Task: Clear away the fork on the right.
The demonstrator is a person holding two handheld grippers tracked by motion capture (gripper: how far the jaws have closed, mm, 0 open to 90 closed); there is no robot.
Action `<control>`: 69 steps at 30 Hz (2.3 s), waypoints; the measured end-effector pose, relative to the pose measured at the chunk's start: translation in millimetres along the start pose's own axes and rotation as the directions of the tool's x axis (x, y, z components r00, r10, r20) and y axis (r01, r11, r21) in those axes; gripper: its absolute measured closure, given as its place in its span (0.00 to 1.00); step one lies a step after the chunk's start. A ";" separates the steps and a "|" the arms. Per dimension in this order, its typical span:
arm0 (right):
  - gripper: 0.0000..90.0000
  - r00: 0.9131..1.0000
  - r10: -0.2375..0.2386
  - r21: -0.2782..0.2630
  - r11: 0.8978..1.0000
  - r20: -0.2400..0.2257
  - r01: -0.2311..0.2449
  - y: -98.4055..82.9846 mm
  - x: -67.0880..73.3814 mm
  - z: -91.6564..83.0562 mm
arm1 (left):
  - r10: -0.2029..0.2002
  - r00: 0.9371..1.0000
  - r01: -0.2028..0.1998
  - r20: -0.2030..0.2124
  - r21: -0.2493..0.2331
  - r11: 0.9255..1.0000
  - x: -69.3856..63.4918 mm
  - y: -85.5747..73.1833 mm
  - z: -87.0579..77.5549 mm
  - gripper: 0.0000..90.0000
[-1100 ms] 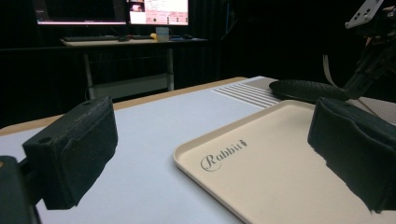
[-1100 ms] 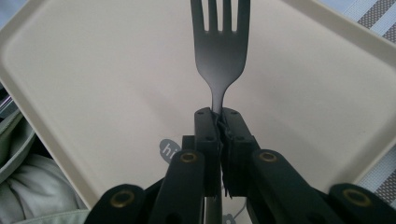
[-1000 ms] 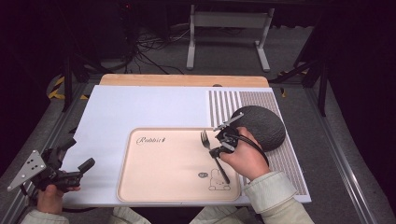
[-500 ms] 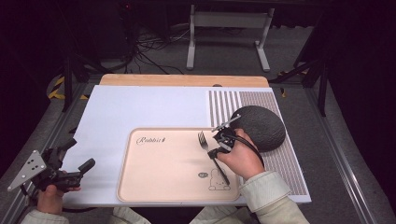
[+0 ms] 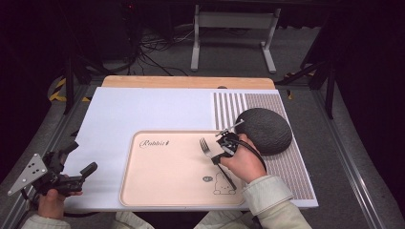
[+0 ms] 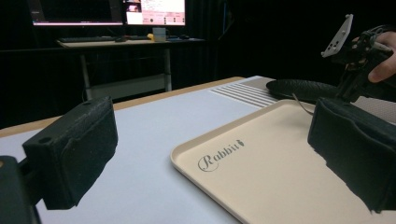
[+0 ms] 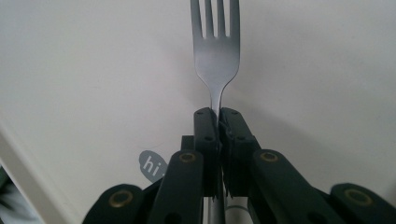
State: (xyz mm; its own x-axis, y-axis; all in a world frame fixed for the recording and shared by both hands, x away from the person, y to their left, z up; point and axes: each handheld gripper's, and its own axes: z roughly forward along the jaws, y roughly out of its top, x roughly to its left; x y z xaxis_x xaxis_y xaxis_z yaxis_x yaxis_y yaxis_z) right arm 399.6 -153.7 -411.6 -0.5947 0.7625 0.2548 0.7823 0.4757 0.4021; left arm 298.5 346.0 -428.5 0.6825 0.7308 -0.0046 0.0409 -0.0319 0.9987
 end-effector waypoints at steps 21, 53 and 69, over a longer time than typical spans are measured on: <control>0.95 1.000 0.017 0.040 0.999 0.002 -0.017 -2.5 -5.1 9.9 | -0.001 1.000 0.001 0.001 0.001 1.000 0.0 0.0 0.1 0.03; 0.93 0.865 -0.499 -0.055 0.863 0.056 0.502 19.0 19.0 -13.1 | -0.004 1.000 0.004 0.004 0.008 1.000 0.2 -0.2 0.6 0.03; 1.00 0.810 -0.587 0.003 0.810 -0.006 0.587 29.3 13.6 2.2 | -0.005 1.000 0.005 0.006 0.008 1.000 0.2 -0.2 0.6 0.03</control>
State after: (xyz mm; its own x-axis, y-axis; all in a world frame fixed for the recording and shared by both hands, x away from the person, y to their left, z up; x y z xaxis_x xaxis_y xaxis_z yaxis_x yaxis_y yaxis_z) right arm 414.8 -128.4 -398.3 -0.9418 0.3354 -0.0245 0.2847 0.8341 0.4724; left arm 299.0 345.8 -428.7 0.6865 0.7271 -0.0100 0.0500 -0.0335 0.9982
